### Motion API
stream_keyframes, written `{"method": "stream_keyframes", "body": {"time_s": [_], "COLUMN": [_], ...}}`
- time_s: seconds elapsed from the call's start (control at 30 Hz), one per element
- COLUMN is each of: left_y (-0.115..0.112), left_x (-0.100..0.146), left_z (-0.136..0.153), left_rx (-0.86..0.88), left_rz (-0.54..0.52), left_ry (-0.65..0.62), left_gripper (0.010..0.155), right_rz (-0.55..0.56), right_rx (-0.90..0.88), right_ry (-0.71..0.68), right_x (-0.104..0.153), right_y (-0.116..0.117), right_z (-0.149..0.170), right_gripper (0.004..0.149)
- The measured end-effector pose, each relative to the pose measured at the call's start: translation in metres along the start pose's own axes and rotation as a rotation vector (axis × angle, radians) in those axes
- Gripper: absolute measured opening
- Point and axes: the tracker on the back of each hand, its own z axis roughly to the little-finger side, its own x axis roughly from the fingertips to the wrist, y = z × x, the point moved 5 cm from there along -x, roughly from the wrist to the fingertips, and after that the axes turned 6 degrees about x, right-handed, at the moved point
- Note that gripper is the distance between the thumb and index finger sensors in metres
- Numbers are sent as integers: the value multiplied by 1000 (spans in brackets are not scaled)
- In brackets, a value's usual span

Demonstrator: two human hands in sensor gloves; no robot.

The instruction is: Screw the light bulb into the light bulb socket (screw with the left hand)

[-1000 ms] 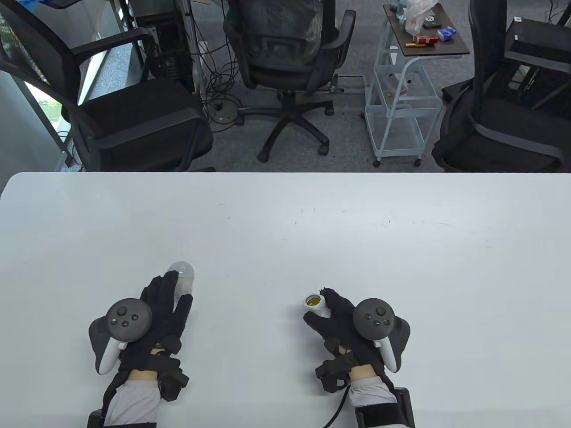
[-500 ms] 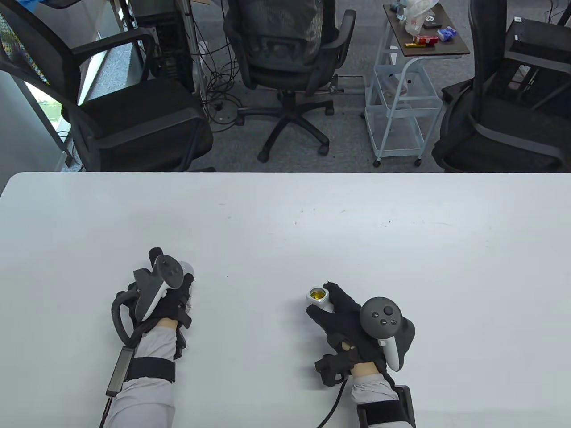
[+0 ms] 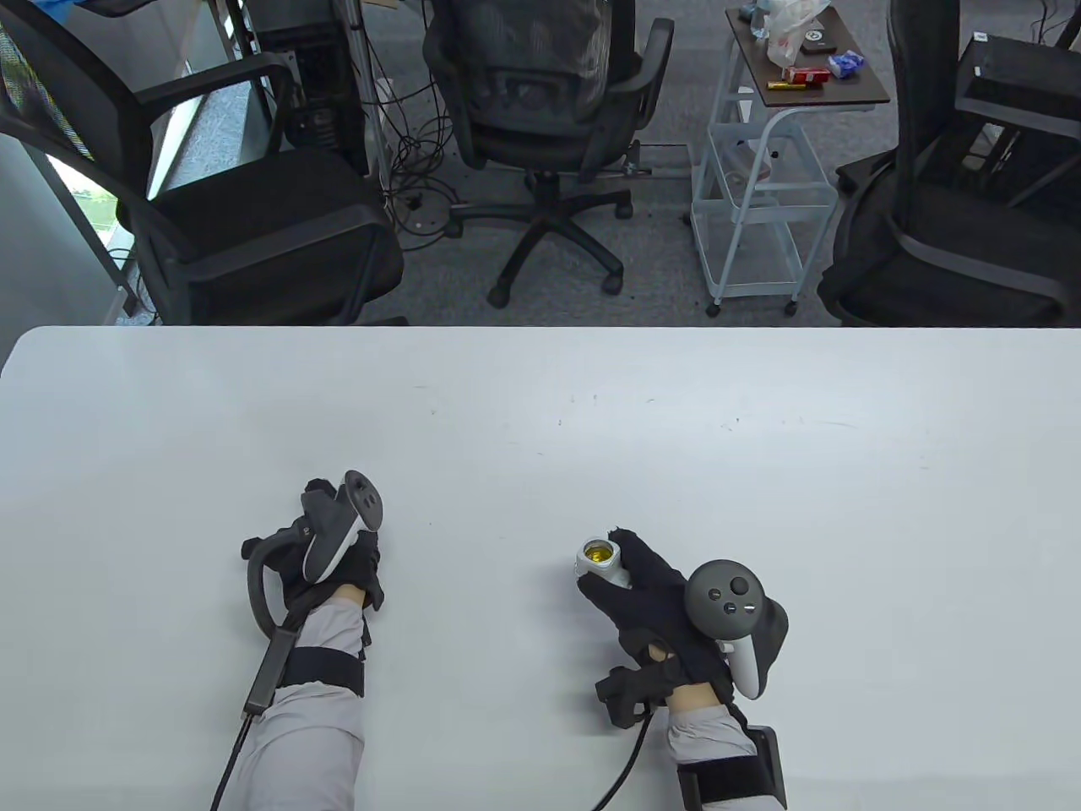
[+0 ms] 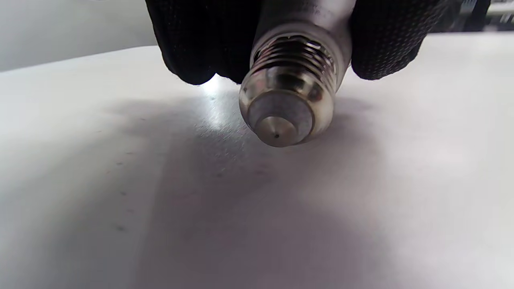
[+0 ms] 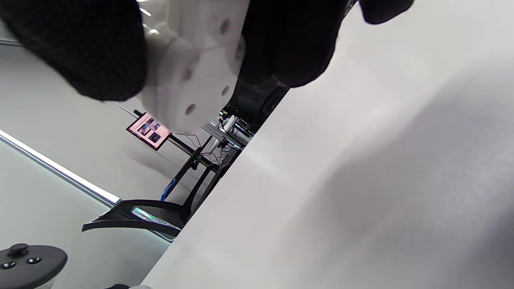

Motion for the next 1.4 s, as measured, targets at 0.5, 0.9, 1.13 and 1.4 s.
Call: {"method": "stream_keyframes", "body": {"time_s": [0.5,0.9,1.13,1.4], "left_y": [22,-9,-13,-15], "left_x": [104,110,120,127], "left_z": [-31,-34,-47,-57], "left_rx": [1020,1341,1343,1339], "left_rz": [87,264,324,370], "left_ry": [-619,-781,-848,-897], "left_gripper": [88,88,88,87], "right_rz": [-98,-310,-436,-435], "right_rx": [-24,6,63,1], "right_ry": [-71,-177,-277,-282], "right_x": [3,13,28,28], "right_y": [19,52,78,77], "right_z": [-3,-25,-48,-49], "right_gripper": [69,67,67,66]}}
